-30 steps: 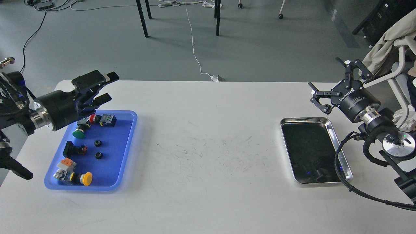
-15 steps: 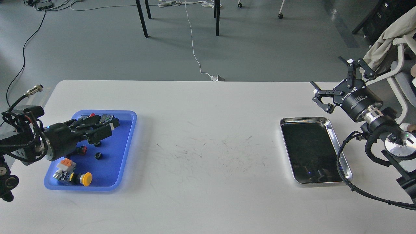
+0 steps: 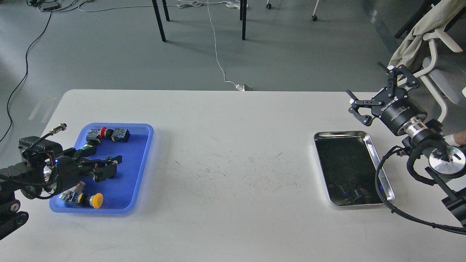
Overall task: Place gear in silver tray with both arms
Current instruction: 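Grasp a small black gear with the left gripper and lift it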
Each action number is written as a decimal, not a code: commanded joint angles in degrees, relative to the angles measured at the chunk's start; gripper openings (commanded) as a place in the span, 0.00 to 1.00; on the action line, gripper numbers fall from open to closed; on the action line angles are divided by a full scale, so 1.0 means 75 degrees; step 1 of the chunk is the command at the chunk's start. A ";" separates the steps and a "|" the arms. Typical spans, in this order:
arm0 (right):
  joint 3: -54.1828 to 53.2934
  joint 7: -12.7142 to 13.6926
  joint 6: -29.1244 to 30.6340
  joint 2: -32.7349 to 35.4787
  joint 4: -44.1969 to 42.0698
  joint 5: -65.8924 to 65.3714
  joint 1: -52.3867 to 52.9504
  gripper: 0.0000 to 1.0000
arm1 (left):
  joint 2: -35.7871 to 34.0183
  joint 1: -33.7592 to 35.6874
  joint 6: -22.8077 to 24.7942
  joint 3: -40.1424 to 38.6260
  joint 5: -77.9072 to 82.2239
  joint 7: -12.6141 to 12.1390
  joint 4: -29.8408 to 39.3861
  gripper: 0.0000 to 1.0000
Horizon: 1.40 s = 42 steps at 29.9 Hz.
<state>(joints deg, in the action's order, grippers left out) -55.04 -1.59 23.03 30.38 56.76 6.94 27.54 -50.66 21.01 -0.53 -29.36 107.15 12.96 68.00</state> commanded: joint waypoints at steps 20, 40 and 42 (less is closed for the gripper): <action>0.0026 -0.0011 0.0000 -0.0008 0.0003 -0.0012 -0.0004 0.99 | 0.0754 0.0186 -0.0128 0.0070 0.0420 0.0054 -0.1051 0.79; 0.0038 -0.0011 0.0000 -0.0008 0.0003 -0.0059 -0.0028 0.99 | 0.0977 0.0210 -0.0140 0.0246 0.0585 0.0112 -0.1320 0.21; 0.0038 -0.0011 0.0000 -0.0008 0.0003 -0.0059 -0.0028 0.99 | 0.0965 0.0221 -0.0152 0.0234 0.0585 0.0182 -0.1309 0.11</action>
<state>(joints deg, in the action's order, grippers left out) -54.76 -1.67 23.03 30.32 56.78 6.52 27.34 -43.29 22.61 -1.69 -27.65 111.62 13.72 58.09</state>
